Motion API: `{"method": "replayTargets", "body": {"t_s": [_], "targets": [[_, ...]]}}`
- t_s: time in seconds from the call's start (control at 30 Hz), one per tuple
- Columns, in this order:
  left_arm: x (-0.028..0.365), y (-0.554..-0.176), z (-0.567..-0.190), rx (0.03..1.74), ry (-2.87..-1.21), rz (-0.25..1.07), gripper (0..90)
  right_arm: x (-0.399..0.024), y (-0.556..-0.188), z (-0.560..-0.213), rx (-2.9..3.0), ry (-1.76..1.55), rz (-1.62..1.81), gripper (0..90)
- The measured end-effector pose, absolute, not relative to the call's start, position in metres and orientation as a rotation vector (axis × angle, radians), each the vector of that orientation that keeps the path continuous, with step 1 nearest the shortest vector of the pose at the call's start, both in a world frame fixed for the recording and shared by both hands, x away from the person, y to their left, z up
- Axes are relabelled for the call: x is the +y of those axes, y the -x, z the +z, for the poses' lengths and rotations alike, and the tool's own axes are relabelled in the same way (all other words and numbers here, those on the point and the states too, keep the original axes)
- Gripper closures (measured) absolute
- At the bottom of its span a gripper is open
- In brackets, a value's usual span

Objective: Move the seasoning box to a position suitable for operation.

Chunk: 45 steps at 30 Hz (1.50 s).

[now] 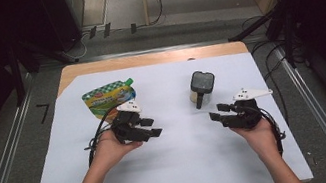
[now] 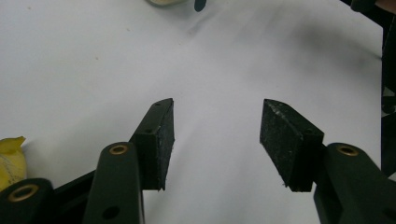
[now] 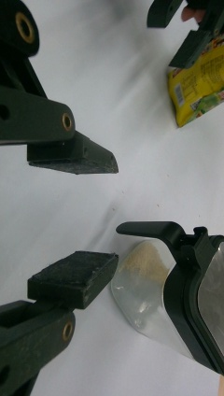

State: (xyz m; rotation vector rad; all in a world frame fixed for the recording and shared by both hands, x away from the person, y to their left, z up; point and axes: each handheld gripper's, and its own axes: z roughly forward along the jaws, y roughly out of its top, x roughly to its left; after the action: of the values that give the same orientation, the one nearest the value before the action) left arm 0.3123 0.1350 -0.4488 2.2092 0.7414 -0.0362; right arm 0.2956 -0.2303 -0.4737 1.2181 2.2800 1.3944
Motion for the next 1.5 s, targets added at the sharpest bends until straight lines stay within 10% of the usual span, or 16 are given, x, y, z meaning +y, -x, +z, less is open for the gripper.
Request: {"method": "replayTargets", "body": {"t_s": [1.5], "targets": [[0.137,-0.303,-0.434,0.682,-2.204,-0.021,38.5,-0.217,-0.302,-0.474,2.294,-1.188,1.346,60.7]]}}
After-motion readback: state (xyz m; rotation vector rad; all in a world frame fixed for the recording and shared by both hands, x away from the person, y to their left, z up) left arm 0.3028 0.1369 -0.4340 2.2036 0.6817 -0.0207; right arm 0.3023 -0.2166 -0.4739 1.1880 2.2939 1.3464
